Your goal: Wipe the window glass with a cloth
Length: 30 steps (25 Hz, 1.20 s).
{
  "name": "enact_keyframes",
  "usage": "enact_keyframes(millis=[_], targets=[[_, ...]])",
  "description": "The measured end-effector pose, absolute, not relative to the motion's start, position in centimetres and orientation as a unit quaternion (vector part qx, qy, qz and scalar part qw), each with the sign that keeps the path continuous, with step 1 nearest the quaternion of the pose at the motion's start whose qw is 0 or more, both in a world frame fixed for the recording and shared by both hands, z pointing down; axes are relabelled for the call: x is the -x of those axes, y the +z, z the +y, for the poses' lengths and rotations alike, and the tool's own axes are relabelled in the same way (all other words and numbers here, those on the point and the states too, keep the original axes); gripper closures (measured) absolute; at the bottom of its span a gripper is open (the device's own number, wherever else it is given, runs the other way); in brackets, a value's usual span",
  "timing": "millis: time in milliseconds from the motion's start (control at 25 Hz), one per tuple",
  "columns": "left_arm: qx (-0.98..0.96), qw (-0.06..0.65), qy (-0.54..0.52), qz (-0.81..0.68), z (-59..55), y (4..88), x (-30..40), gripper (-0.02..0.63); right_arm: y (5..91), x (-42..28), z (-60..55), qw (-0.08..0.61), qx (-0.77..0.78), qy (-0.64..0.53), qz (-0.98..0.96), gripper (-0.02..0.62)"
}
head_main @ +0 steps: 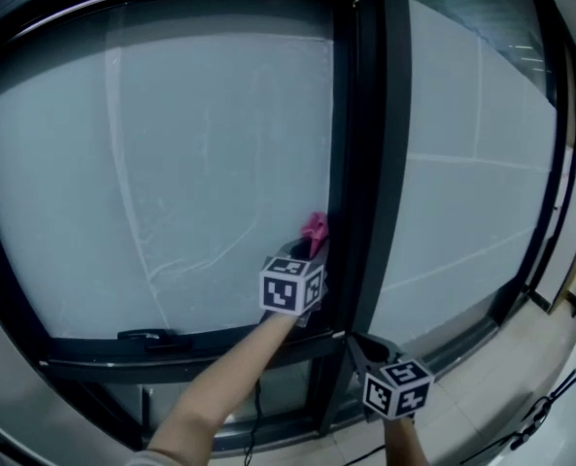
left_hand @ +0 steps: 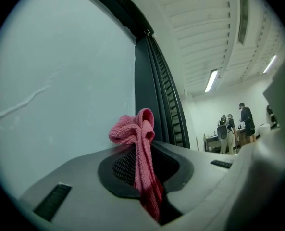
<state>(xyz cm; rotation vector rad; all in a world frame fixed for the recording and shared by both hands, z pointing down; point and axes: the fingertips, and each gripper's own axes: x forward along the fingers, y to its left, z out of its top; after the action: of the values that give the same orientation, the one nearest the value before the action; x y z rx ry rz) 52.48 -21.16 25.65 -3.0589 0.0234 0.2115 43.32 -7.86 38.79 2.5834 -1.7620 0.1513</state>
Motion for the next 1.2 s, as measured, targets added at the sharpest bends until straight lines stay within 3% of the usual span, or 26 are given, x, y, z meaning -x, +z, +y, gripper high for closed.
enact_keyframes(millis=[400, 1200], targets=[[0.995, 0.069, 0.048, 0.059, -23.0, 29.7, -51.8, 0.555, 39.7, -43.0, -8.0, 0.01, -0.818, 0.062, -0.572, 0.606], [0.977, 0.076, 0.024, 0.198, -32.1, 30.1, -39.5, 0.555, 39.2, -35.4, -15.6, 0.03, -0.748, 0.054, -0.661, 0.606]])
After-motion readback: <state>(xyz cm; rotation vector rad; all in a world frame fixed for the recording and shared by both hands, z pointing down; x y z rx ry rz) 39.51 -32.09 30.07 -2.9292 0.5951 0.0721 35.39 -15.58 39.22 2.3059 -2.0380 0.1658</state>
